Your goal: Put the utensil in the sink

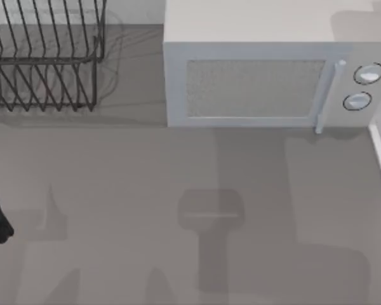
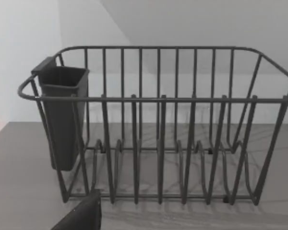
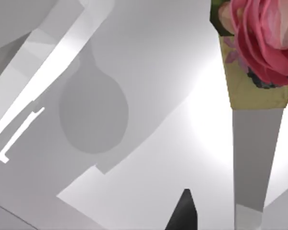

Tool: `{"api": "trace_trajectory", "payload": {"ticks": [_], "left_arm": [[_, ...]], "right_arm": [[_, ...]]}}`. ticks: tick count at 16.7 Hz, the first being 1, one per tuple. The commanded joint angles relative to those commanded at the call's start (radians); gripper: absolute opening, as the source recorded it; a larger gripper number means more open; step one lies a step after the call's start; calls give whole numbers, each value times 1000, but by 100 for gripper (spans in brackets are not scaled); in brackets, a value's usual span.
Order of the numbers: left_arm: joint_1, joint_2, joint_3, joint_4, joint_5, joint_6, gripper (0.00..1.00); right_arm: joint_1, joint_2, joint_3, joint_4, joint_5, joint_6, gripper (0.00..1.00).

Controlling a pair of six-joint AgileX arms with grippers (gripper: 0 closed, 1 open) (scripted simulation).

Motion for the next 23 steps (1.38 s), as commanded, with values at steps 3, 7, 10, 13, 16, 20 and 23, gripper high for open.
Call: {"api": "trace_trajectory", "payload": {"ticks": [3, 7, 10, 13, 16, 20, 23], "left_arm": [[0, 0, 0, 0, 0, 0, 100], [0, 0, 0, 0, 0, 0, 100], [0, 0, 0, 0, 0, 0, 100], [0, 0, 0, 0, 0, 0, 100], [0, 0, 0, 0, 0, 0, 100], [0, 0, 0, 0, 0, 0, 100], [0, 0, 0, 0, 0, 0, 100]], "right_arm": [[4, -28, -98, 66, -1, -3, 0], [5, -78, -289, 188, -2, -3, 0], [3, -109, -380, 260, -1, -1, 0], [2, -114, -391, 271, -1, -1, 0], [2, -114, -391, 271, -1, -1, 8], [2, -114, -391, 271, -1, -1, 38], [2, -114, -391, 271, -1, -1, 60]]}}
